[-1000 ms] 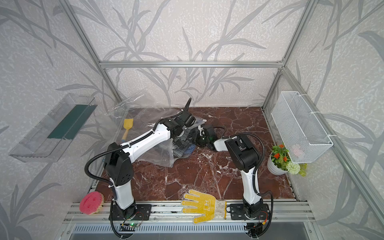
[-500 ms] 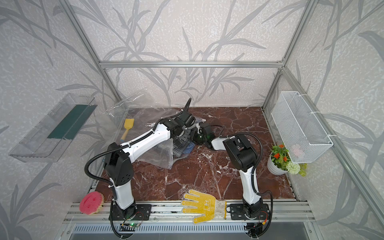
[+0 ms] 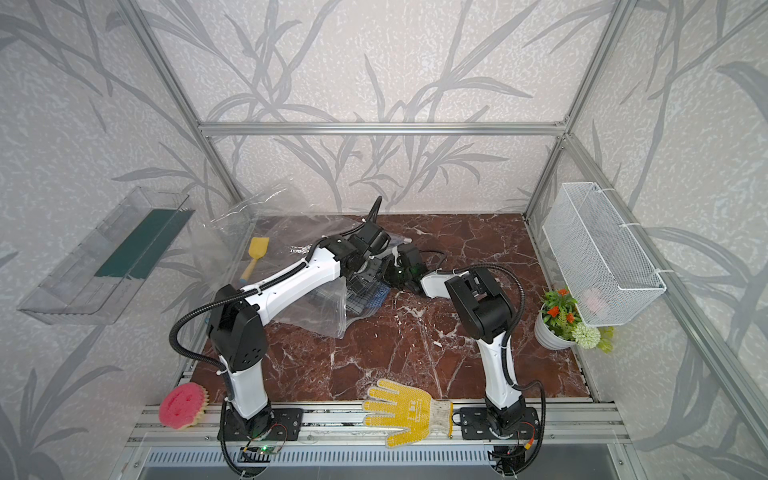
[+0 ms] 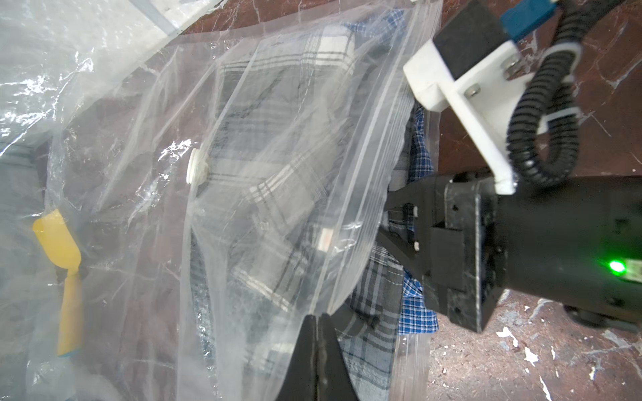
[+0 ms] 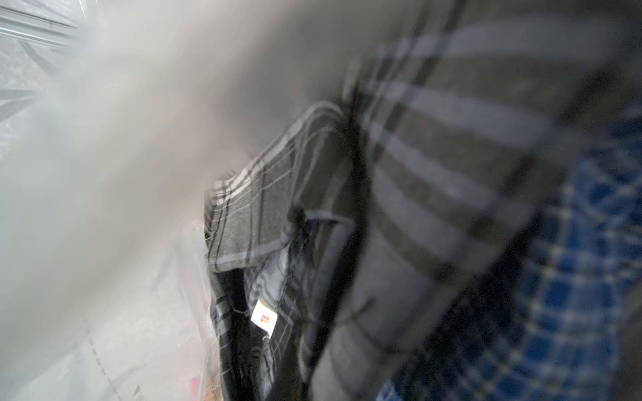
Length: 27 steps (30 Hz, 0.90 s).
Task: Take the shirt out of the vacuum bag
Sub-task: Take out the shirt from the vacuum bag.
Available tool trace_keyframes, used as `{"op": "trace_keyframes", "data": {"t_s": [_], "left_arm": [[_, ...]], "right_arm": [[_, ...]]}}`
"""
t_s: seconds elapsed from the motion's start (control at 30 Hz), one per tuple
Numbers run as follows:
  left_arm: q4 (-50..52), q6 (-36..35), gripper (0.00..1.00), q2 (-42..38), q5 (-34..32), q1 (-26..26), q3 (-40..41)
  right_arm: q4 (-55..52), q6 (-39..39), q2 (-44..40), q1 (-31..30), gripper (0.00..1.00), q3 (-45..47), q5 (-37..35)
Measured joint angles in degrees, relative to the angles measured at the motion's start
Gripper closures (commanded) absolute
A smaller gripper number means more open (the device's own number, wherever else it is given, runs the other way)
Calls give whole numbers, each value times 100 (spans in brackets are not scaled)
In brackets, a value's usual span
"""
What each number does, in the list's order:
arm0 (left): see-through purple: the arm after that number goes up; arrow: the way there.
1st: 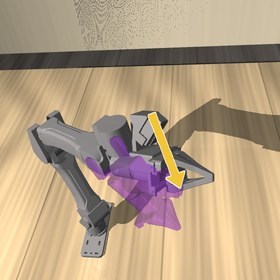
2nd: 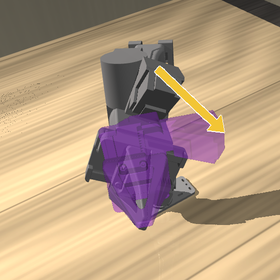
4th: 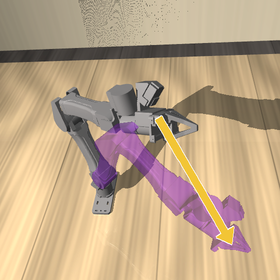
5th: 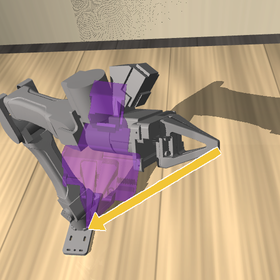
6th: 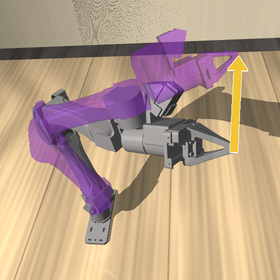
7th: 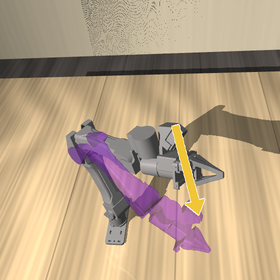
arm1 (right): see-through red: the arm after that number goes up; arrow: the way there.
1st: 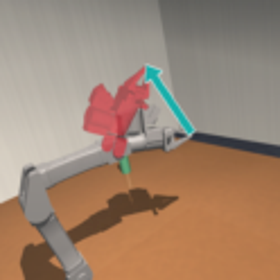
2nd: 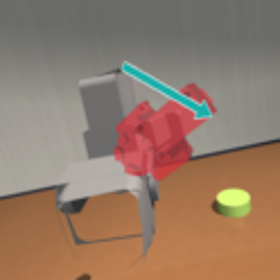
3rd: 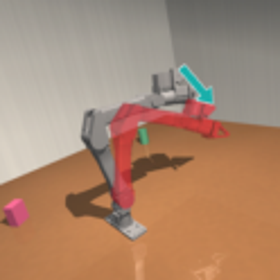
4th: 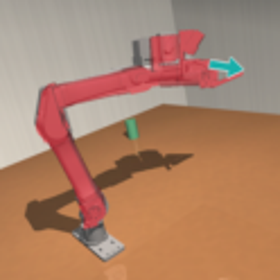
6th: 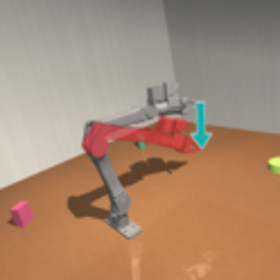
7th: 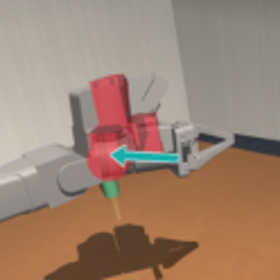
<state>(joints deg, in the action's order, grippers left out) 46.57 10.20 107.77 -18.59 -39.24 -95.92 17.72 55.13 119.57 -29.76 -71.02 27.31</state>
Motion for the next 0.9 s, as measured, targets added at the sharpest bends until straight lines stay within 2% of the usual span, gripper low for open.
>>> {"op": "trace_keyframes", "data": {"t_s": [0.2,0.9], "left_arm": [[-136,35,100,4,116,76,146],[-697,201,100,269,490,321,345]], "right_arm": [[-1110,-494,-627,74,98,-400,52],[-4538,-2100,-1182,649,99,-1373,339]]}}
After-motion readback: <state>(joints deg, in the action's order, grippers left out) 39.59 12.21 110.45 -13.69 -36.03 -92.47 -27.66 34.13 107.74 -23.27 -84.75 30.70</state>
